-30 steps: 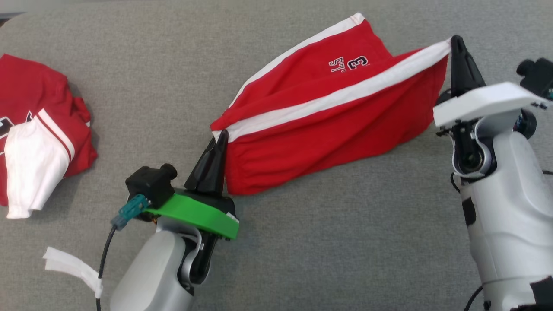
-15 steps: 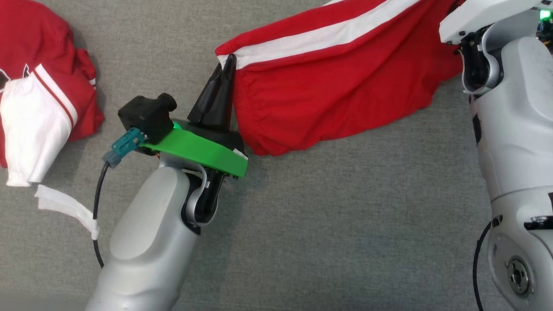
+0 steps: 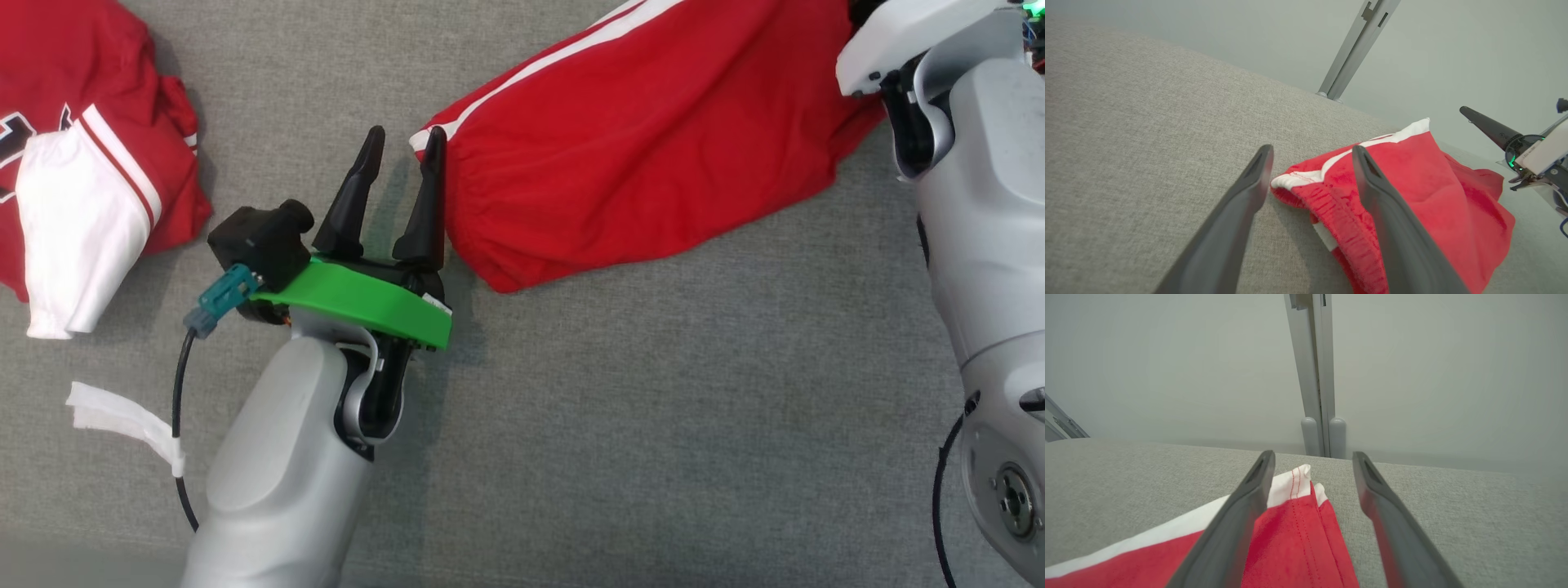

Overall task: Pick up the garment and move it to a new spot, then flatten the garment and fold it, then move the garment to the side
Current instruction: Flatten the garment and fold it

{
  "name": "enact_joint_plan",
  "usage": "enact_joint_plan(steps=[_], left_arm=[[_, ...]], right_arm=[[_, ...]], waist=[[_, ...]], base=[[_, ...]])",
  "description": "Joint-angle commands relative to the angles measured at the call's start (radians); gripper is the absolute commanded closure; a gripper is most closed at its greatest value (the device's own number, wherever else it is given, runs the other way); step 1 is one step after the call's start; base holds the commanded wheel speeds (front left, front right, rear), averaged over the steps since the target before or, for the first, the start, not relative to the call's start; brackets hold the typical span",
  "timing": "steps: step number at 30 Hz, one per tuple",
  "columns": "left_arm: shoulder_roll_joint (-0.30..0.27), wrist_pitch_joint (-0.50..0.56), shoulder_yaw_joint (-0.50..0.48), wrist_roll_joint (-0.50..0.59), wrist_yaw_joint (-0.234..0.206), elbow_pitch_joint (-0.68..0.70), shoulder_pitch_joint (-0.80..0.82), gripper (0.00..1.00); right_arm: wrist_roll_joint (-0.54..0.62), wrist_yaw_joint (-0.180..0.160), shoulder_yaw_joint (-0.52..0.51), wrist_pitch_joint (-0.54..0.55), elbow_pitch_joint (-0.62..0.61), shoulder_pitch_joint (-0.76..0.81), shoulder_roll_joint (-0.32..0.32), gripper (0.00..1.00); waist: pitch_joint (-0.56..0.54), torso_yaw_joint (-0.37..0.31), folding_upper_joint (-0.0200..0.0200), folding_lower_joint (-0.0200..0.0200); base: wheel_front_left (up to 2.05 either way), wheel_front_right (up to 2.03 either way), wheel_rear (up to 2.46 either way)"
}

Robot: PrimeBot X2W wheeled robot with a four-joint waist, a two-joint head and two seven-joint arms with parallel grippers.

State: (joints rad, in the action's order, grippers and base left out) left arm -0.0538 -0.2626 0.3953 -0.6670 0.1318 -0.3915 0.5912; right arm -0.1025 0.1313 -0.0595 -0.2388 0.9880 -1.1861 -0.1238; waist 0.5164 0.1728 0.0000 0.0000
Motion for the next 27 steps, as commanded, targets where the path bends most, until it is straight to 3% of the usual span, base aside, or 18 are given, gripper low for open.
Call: enact_joint_plan(steps=[1,11,12,13,14,27], left_arm=[[0.000,-0.003,-0.007,0.013,-0.002,0.006,-0.024,0.00],[0.002,-0.002,-0.030,0.052,-0.002,0.018,-0.087,0.00],[0.002,-0.002,-0.034,0.058,-0.002,0.017,-0.093,0.00],[0.002,-0.002,-0.035,0.061,-0.002,0.015,-0.096,0.00],[0.002,-0.002,-0.037,0.065,-0.002,0.014,-0.100,0.00],[0.001,-0.002,-0.060,0.110,-0.002,-0.009,-0.222,0.00]], right_arm=[[0.002,-0.001,0.014,-0.006,0.014,0.029,-0.016,0.00],[-0.051,-0.001,0.078,0.128,0.137,0.134,-0.043,0.00],[-0.063,-0.001,0.083,0.145,0.152,0.155,-0.042,0.06],[-0.074,-0.001,0.083,0.154,0.163,0.170,-0.043,0.46],[-0.083,-0.001,0.084,0.160,0.171,0.185,-0.046,1.00],[-0.272,-0.002,0.024,0.011,0.108,0.377,-0.063,1.00]], waist=[[-0.015,-0.007,0.0000,0.0000],[-0.046,-0.005,0.0000,0.0000],[-0.051,-0.005,0.0000,0.0000],[-0.056,-0.005,0.0000,0.0000],[-0.062,-0.006,0.0000,0.0000],[-0.222,-0.057,0.0000,0.0000]], base=[[0.00,0.00,0.00],[0.00,0.00,0.00],[0.00,0.00,0.00],[0.00,0.00,0.00],[0.00,0.00,0.00],[0.00,0.00,0.00]])
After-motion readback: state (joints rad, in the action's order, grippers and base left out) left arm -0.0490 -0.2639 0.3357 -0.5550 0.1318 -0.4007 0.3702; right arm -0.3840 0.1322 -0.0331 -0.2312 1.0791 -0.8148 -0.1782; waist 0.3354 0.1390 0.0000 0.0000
